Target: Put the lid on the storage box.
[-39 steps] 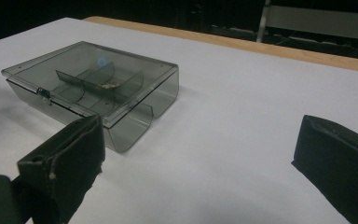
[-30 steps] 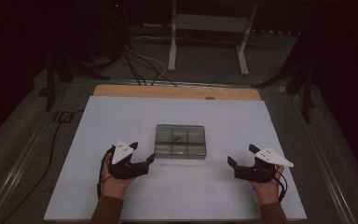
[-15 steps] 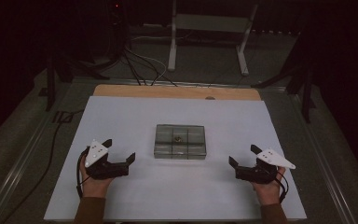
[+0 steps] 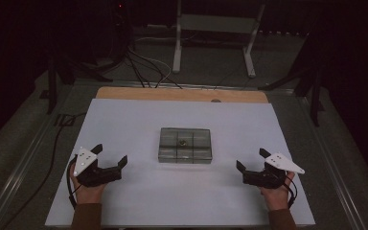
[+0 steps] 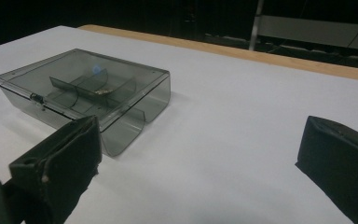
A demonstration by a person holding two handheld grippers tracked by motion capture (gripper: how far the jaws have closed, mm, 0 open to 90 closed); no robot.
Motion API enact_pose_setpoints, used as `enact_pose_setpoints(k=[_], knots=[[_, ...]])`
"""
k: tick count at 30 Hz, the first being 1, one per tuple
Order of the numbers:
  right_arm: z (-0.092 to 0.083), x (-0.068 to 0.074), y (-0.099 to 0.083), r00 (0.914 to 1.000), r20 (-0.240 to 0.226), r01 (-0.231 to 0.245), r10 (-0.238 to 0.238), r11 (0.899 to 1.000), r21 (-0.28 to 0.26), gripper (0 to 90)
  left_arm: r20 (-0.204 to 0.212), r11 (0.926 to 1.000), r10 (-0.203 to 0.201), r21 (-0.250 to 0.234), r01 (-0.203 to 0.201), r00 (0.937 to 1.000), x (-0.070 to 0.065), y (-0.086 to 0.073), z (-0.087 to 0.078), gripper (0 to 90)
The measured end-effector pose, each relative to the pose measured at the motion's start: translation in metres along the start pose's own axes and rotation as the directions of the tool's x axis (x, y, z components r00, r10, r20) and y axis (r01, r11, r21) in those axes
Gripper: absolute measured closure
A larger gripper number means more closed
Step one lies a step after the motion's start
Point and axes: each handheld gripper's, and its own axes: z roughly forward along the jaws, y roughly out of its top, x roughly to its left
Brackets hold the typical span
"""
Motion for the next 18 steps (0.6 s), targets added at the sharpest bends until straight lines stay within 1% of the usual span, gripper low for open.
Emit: enact_pose_setpoints(k=[4, 8, 10, 13, 18], knots=[[0.0019, 0.0011, -0.0009, 1.0, -0.005, 0.002, -0.002, 1.0, 0.007, 0.0, -0.007, 0.9999, 0.013, 0.007, -0.013, 0.9999, -0.0026, -0.0016, 0.0004, 1.1], [0.0031, 0.0012, -0.0019, 1.0, -0.005, 0.001, -0.001, 1.0, 0.012, 0.0, -0.007, 0.9999, 0.012, 0.005, -0.012, 0.9999, -0.0029, -0.0018, 0.0002, 1.1], [0.0031, 0.0006, -0.0022, 1.0, -0.001, 0.001, -0.001, 1.0, 0.013, 0.0, -0.009, 1.0, 0.002, 0.005, -0.002, 1.0, -0.0021, -0.0021, 0.0002, 1.1], [0.003, -0.0012, -0.003, 1.0, 0.003, -0.006, 0.006, 1.0, 0.014, 0.0, -0.008, 1.0, -0.001, 0.007, 0.001, 1.0, -0.0017, -0.0023, 0.0007, 1.1], [0.0035, -0.0021, -0.0039, 0.9999, 0.012, -0.007, 0.007, 1.0, 0.018, 0.0, -0.008, 0.9999, 0.003, 0.012, -0.003, 1.0, -0.0026, -0.0023, 0.0016, 1.2]])
